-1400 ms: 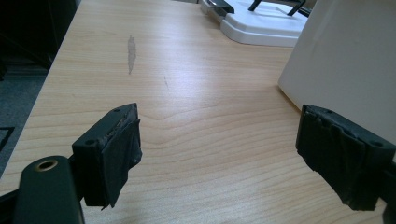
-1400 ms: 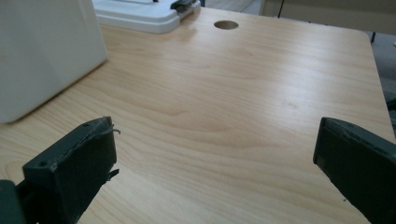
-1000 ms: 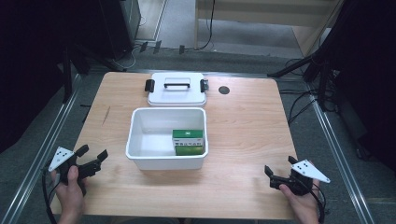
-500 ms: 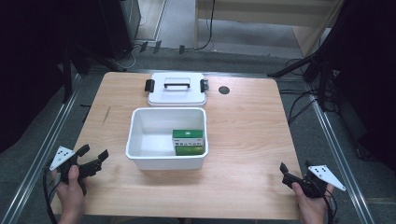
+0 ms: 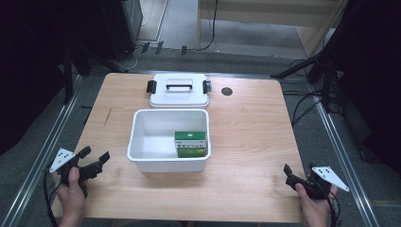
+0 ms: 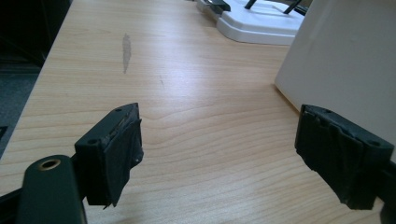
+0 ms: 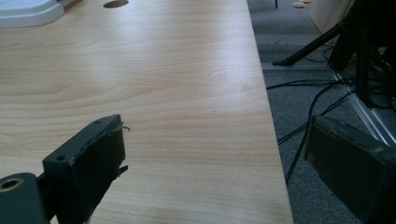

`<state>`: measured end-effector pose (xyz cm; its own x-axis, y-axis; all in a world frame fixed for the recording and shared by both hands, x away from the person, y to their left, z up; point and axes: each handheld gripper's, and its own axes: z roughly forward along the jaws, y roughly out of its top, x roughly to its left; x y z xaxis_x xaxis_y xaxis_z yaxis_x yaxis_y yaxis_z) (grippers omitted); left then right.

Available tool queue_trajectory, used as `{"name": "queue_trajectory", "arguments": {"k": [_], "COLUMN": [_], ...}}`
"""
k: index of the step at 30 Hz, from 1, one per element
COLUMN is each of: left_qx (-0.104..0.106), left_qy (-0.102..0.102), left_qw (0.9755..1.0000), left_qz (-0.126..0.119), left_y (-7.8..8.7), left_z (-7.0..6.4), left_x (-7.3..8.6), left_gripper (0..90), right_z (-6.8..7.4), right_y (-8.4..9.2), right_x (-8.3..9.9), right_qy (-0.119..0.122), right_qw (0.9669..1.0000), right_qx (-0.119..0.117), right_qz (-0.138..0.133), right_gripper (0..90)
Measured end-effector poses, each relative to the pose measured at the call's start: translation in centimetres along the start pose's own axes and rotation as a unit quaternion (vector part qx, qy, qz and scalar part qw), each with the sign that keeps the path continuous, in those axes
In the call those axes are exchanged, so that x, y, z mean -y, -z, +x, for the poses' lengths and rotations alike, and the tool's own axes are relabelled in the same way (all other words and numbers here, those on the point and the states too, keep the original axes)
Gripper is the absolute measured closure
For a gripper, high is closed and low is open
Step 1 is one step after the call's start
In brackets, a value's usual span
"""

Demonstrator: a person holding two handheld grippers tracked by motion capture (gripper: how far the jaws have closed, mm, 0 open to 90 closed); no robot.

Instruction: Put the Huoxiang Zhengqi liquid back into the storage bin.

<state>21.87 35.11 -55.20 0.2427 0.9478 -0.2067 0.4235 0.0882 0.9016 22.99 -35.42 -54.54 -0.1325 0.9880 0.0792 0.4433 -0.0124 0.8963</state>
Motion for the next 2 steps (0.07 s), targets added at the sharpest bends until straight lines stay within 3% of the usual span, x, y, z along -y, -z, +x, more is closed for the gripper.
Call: {"name": "queue_trajectory", "arguments": {"k": [2], "left_qx": [-0.003], "left_qy": [0.001], "left_qw": [1.0], "left_qz": [-0.001], "left_y": [-0.01], "left_z": [-0.02], "left_x": [0.0], "left_gripper": [19.7], "right_z": [-0.04], "right_y": [-0.01], "right_x": [-0.02], "right_qy": [-0.002], "right_qw": [1.0], "right_qx": [-0.002], "right_qz": [0.001], "right_gripper": [5.0]}}
